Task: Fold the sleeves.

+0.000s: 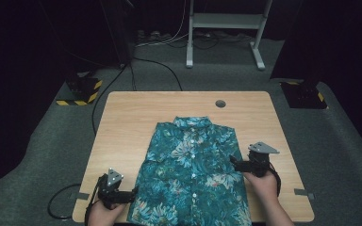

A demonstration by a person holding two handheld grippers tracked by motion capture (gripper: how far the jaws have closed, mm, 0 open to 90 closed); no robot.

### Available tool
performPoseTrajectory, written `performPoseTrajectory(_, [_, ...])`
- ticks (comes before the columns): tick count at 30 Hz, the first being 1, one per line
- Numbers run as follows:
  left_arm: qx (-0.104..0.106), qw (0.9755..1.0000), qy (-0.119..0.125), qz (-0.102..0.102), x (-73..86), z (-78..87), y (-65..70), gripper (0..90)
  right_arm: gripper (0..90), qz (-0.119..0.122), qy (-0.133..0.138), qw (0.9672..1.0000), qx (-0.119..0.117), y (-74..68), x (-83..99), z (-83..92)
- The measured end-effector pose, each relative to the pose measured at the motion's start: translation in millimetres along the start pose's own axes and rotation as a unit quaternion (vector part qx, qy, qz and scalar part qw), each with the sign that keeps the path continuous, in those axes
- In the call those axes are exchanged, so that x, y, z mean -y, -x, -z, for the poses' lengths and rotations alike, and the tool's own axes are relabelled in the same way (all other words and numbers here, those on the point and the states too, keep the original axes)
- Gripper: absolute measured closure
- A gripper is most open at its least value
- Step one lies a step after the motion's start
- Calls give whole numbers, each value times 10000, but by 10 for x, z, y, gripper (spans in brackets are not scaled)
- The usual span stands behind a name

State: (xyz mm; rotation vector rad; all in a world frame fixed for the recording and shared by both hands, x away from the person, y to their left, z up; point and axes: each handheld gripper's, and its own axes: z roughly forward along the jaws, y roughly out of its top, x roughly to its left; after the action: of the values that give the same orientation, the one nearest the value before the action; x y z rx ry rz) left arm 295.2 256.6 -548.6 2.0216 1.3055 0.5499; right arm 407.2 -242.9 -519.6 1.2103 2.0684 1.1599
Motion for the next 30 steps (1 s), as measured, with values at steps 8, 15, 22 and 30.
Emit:
performPoseTrajectory(8, [-2,10000,-3,4,0,0,1,4,0,-9,-9,10000,79,40,107,116])
performPoseTrajectory(15, [-4,10000,-8,10,0,1,2,4,0,-6,-42,9999,139,67,199,242])
performPoseTrajectory(22, [-6,10000,-2,7,0,0,2,4,0,135,-164,9996,197,54,294,361])
performPoseTrajectory(30, [-16,10000,-5,17,1,2,5,4,0,229,-300,9990,240,26,433,462])
